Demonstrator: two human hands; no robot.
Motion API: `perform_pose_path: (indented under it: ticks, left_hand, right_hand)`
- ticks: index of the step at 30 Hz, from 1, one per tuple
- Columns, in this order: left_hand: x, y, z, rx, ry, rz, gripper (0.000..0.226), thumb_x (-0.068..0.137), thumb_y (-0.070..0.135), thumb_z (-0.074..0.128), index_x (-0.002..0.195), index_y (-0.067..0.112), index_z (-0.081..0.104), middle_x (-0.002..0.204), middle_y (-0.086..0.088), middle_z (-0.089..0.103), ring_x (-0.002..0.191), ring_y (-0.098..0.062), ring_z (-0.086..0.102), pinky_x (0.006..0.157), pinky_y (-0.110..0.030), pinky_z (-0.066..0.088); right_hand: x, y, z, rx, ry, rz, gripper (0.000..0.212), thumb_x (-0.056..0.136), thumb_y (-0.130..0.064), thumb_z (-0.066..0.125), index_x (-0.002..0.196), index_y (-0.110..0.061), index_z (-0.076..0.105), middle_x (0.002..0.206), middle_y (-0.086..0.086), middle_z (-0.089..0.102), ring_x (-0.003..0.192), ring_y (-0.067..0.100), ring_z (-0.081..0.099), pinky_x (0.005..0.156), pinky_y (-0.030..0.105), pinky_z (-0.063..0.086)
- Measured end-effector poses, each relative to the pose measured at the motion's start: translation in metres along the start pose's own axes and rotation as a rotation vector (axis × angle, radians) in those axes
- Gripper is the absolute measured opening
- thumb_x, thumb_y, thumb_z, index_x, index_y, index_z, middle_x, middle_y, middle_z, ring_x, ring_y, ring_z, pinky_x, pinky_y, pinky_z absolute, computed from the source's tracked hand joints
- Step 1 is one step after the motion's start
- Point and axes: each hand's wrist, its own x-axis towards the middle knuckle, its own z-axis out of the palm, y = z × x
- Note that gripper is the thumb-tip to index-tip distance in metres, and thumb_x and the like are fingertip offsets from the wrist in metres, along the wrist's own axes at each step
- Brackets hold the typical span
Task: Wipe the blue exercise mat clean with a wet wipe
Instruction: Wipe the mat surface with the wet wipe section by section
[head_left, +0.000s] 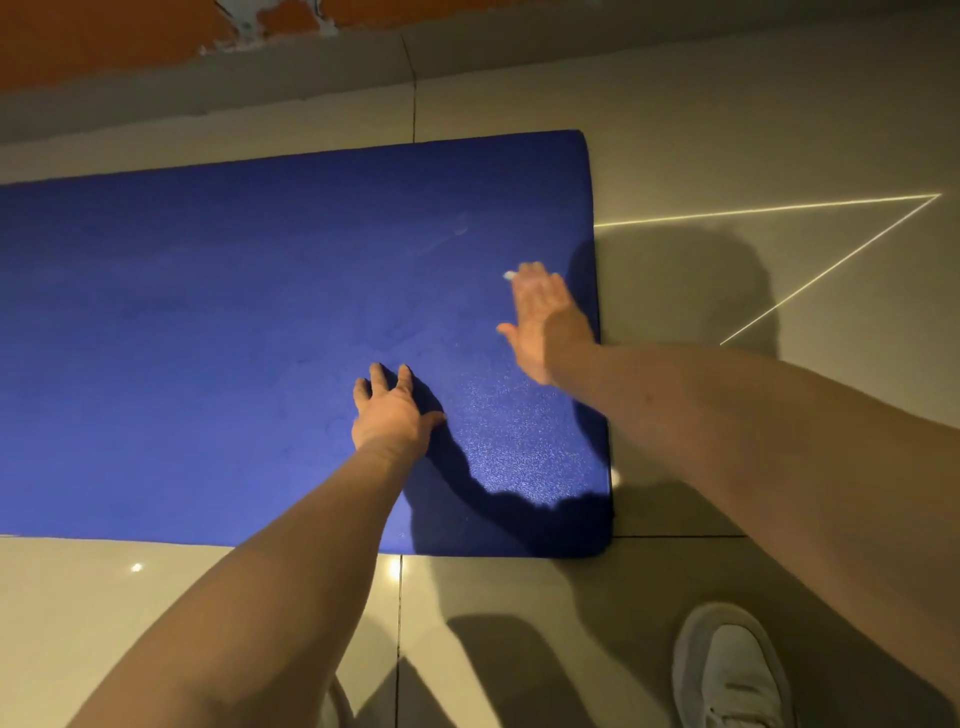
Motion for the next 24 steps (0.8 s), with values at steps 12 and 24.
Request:
perform_pose_path:
  ticks: [12, 24]
  left_hand:
    - [0.002, 0.002, 0.002, 0.02, -0.004, -0.017, 0.087, 0.094, 0.053, 0.061, 0.16, 0.03, 0.008, 0.167, 0.002, -0.009, 0.153, -0.028, -0.006, 0.104, -0.052, 0.044]
    - [0.006, 0.001, 0.003, 0.015, -0.024, -0.012, 0.089, 0.094, 0.052, 0.061, 0.16, 0.03, 0.006, 0.167, 0.001, -0.011, 0.153, -0.032, -0.008, 0.113, -0.055, 0.037]
  right_hand:
    - [-0.013, -0.075, 0.012, 0.015, -0.11, -0.186, 0.076, 0.109, -0.051, 0.017, 0.16, -0.001, -0.01, 0.17, 0.014, -0.011, 0.156, 0.029, -0.015, 0.127, 0.043, -0.006]
    - [0.029, 0.021, -0.008, 0.2, 0.024, 0.273, 0.082, 0.107, -0.05, 0.034, 0.161, -0.002, -0.005, 0.17, 0.014, -0.006, 0.157, 0.03, -0.008, 0.127, 0.04, -0.006]
